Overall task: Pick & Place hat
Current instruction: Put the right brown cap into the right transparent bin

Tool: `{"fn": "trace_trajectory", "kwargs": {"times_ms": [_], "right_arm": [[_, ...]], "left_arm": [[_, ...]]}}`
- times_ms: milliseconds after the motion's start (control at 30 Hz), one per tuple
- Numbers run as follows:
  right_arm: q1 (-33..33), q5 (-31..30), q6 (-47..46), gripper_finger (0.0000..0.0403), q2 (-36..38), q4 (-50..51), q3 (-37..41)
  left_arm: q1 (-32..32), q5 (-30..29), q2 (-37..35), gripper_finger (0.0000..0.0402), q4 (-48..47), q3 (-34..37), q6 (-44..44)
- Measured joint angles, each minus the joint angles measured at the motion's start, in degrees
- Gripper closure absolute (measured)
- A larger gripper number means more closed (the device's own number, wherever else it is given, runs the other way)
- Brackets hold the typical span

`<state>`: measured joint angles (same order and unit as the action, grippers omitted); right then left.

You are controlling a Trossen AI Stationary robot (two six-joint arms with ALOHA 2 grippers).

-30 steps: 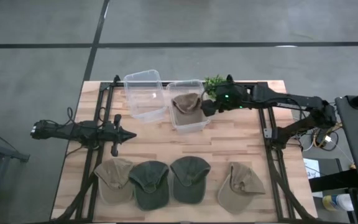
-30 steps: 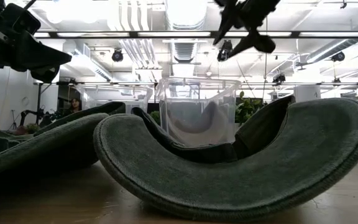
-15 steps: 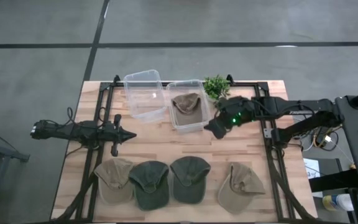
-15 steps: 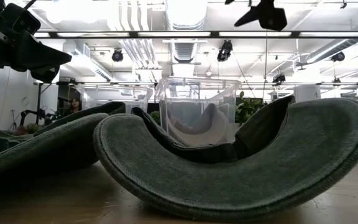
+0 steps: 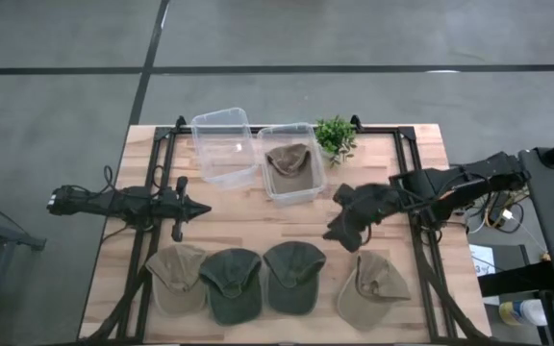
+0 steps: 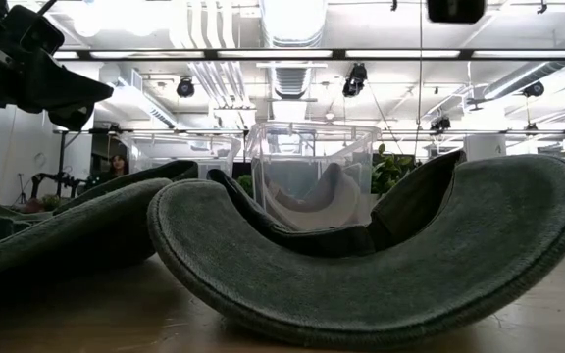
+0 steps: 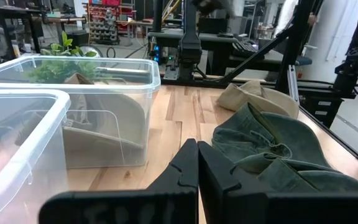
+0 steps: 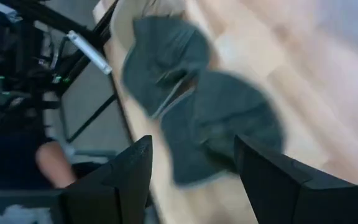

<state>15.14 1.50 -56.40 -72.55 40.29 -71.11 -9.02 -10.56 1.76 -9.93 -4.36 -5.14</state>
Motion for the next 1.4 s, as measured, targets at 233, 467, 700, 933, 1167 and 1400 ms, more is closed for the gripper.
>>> {"fn": "trace_trajectory", "kwargs": {"times_ms": [233, 467, 700, 933, 1167, 1400], "right_arm": [[7.5, 0.6, -15.5, 0.0184, -1.6, 0.5, 0.7], [14.4, 1.1, -30.3, 0.0184, -6.4, 0.1, 0.7], [21.8, 5.5, -44.7, 0.0184, -12.6, 0.1, 0.7], [31.1, 6.7, -63.3, 0.0184, -19.0, -0.2, 0.4], [40.0, 6.5, -80.0, 0.0184, -24.6, -0.4, 0.2], [43.0, 2.7, -79.2, 0.0184, -30.2, -0.8, -0.6]], "left_arm": [[0.0, 0.0, 0.0, 0.0402, 0.0, 0.0, 0.0], [0.0, 0.0, 0.1, 0.0402, 0.0, 0.0, 0.0], [0.0, 0.0, 0.1, 0.0402, 0.0, 0.0, 0.0], [0.0, 0.0, 0.1, 0.0402, 0.0, 0.0, 0.0], [0.0, 0.0, 0.1, 0.0402, 0.1, 0.0, 0.0], [0.0, 0.0, 0.1, 0.0402, 0.1, 0.0, 0.0]]}}
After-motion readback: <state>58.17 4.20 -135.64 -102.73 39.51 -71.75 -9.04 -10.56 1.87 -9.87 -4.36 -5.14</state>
